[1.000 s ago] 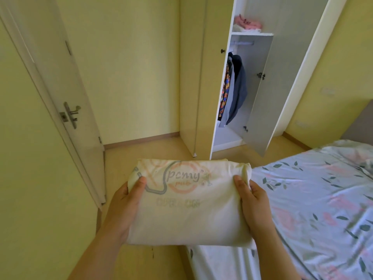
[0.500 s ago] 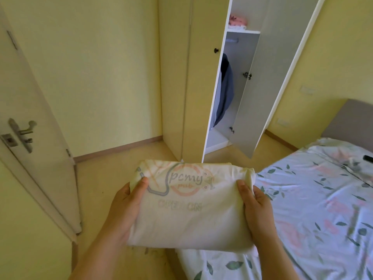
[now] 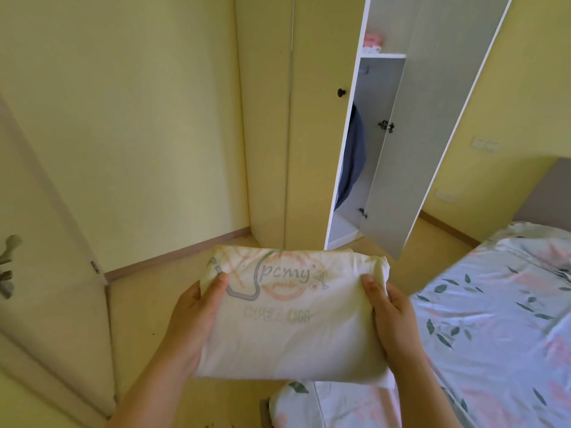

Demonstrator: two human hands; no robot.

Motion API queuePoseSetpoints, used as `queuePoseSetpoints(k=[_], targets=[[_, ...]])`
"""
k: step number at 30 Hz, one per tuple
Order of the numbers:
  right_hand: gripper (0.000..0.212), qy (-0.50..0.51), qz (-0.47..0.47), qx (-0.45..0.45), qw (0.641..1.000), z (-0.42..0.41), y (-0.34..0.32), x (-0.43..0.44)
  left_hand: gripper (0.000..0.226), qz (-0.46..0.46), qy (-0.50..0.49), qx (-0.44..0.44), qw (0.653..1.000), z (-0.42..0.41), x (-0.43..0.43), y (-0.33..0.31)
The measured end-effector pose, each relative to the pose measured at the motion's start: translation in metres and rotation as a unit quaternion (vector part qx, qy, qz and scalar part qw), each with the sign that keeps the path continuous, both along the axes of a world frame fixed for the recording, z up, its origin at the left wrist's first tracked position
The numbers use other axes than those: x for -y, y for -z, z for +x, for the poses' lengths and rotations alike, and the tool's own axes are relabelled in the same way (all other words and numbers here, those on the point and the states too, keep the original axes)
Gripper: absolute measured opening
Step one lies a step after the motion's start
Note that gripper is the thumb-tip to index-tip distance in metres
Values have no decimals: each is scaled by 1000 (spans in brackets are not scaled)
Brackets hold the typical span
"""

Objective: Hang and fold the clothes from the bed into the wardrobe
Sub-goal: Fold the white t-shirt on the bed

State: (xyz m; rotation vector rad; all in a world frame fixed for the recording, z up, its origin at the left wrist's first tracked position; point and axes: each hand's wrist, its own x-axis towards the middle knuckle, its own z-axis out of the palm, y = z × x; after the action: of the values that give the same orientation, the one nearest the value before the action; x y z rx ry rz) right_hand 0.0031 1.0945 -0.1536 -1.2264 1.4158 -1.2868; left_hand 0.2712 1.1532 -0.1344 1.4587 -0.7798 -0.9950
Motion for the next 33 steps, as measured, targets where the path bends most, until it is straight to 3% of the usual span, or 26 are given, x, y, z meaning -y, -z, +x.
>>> queuePoseSetpoints(k=[9,14,26,33], targets=[[45,64,7,-16,998,90,1,69,30,-8,59,-8,998,95,108,7],[34,134,17,-26,990,111,1,92,29,10,114,-25,993,116,166,8],[48,266,75,26,961,69,12,171,23,-13,246,-12,969,65,292,8],[51,330,63,64,940,37,17,204,23,-15,281,12,960,29,359,14]])
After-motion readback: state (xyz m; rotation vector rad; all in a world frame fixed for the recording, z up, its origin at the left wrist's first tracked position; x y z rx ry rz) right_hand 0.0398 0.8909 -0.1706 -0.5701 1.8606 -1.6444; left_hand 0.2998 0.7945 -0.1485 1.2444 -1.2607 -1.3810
